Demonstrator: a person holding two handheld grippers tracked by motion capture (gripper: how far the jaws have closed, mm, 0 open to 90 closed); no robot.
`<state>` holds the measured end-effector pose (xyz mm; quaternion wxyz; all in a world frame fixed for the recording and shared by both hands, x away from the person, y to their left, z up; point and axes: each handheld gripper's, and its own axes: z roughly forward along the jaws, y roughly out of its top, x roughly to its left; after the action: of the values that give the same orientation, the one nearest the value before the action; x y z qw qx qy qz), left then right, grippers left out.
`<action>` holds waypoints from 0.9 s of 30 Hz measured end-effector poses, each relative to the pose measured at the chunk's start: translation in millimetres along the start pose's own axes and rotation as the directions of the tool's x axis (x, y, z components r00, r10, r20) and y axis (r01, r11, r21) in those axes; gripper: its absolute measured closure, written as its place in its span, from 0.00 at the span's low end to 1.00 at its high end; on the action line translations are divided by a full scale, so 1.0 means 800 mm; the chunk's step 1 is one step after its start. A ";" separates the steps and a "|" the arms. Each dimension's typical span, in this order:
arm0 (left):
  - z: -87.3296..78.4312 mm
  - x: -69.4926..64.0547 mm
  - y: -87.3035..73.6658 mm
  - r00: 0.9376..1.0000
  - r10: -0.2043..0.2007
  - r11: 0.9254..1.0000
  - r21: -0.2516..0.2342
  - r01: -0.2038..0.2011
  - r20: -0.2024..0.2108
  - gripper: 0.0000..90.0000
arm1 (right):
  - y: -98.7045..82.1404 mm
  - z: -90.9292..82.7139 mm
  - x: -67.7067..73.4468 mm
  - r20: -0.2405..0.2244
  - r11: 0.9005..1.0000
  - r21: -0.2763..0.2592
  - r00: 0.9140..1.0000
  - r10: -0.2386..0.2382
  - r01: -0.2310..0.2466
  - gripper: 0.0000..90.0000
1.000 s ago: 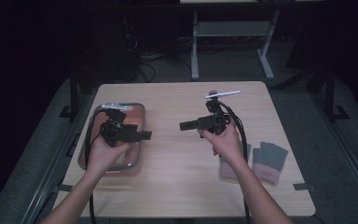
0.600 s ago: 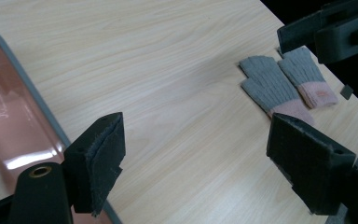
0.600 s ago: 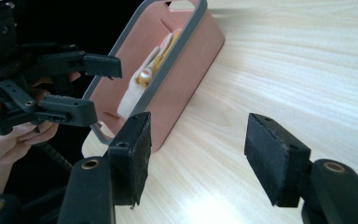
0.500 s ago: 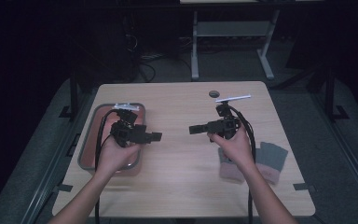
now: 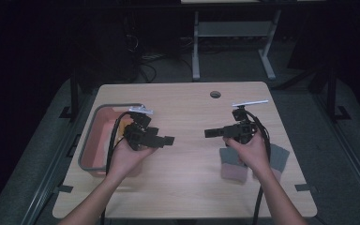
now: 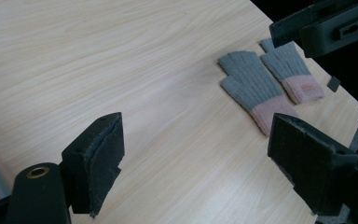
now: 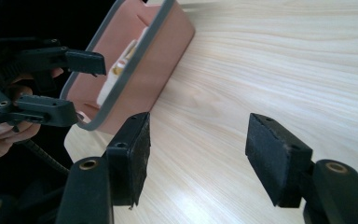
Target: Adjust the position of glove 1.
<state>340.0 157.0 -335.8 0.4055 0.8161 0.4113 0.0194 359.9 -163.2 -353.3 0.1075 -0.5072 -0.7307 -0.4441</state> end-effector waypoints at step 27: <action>0.049 -0.053 -0.008 0.997 0.066 0.997 0.033 -0.067 0.037 0.20 | -0.048 -0.065 -0.056 0.173 1.000 0.015 0.985 -0.004 0.001 0.45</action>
<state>322.0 104.6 -354.1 0.3982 0.8363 0.3768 0.0111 333.5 -235.2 -371.2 0.0472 -0.5421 -0.7412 -0.3931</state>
